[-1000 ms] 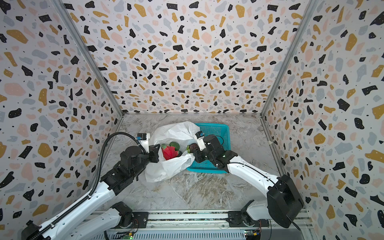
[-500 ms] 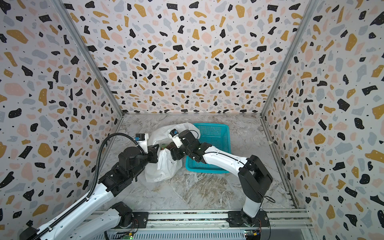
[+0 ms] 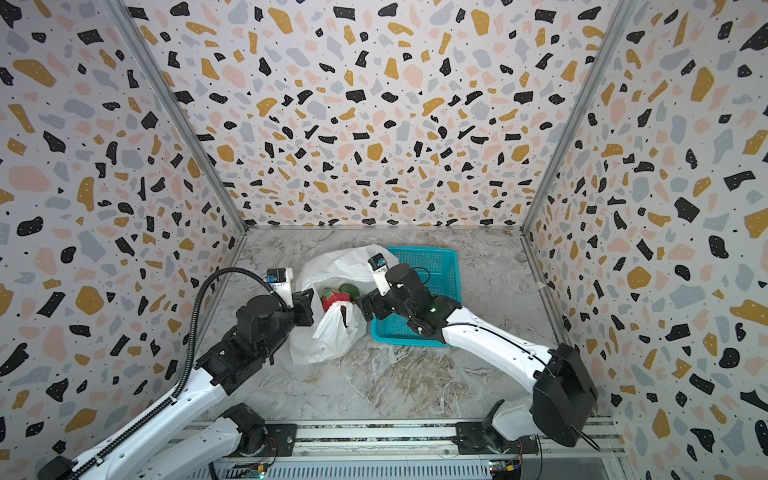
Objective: Place the fruits into the plastic bag
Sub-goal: 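Withdraw the right gripper from the bag over the empty basket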
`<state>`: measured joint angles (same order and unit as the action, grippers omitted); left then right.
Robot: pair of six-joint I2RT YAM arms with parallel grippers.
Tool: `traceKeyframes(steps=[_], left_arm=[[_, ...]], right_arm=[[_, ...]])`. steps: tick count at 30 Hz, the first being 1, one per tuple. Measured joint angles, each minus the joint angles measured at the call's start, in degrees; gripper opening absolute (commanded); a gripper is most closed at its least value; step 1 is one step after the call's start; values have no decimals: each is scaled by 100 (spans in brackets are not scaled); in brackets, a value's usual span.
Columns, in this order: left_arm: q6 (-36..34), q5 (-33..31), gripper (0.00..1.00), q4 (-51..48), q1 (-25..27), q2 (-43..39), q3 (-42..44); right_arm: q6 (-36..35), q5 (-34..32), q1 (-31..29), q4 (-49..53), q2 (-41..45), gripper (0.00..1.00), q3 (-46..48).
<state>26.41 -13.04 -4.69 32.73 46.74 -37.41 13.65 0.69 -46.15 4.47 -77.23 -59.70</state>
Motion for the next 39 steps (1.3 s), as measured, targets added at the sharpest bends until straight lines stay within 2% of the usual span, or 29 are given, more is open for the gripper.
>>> traceKeyframes(steps=[6,10,13,19,23,25,27,28,33,39], left_arm=[[0,0,0,4,0,44,0],[0,2,0,4,0,63,0],[0,2,0,4,0,63,0],[-2,4,0,4,0,63,0],[-2,4,0,2,0,63,0],[-2,4,0,2,0,61,0],[-2,4,0,4,0,61,0],[-2,2,0,4,0,61,4],[-2,-9,0,0,0,55,39],[26,-321,0,-24,0,46,39]], right_arm=[[448,282,807,-149,518,99,570],[669,643,1069,-205,328,100,660],[778,942,1200,-387,-37,94,660],[1095,1663,1377,-905,-1095,77,627],[1237,1958,1408,-1211,-1596,58,494],[1279,2026,1408,-1362,-1714,40,389],[1309,2057,1405,-1506,-1738,9,319],[1320,2070,1408,-1593,-1731,0,295],[1329,2166,1405,-1738,-1687,0,229],[1263,2715,1279,-1648,-1338,0,76]])
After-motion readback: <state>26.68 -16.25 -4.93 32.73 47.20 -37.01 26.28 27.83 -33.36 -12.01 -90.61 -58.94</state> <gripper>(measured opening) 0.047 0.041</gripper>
